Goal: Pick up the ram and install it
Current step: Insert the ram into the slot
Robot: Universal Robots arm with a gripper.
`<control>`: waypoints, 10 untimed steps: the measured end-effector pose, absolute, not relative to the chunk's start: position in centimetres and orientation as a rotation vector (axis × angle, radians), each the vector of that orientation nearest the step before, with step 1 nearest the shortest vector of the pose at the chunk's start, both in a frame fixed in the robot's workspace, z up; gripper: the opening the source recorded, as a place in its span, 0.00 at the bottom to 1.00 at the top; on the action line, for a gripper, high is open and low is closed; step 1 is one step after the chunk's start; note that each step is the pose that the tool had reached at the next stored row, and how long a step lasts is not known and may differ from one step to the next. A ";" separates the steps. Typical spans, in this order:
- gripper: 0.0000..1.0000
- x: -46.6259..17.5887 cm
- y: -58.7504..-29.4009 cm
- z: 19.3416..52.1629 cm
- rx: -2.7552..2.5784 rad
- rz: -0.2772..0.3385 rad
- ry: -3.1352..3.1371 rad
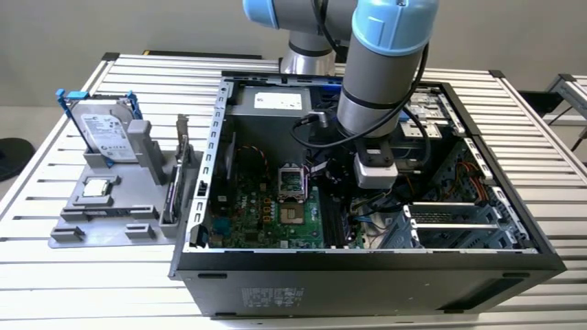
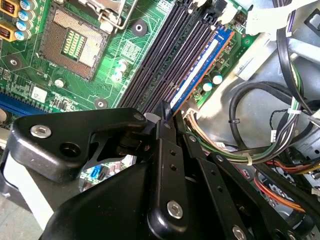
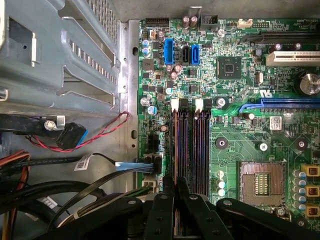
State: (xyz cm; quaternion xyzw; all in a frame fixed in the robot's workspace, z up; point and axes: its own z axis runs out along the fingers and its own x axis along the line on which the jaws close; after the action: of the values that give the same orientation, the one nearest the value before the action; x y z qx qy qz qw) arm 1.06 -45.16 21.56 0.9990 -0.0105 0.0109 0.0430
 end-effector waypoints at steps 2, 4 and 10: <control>0.00 1.1 -45.2 21.5 3.055 0.033 -0.032; 0.00 1.1 -45.2 21.5 3.055 0.033 -0.032; 0.00 1.1 -45.1 21.5 3.055 0.034 -0.032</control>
State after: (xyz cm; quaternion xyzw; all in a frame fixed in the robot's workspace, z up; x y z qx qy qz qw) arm 1.07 -45.13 21.48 0.9990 -0.0106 0.0111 0.0430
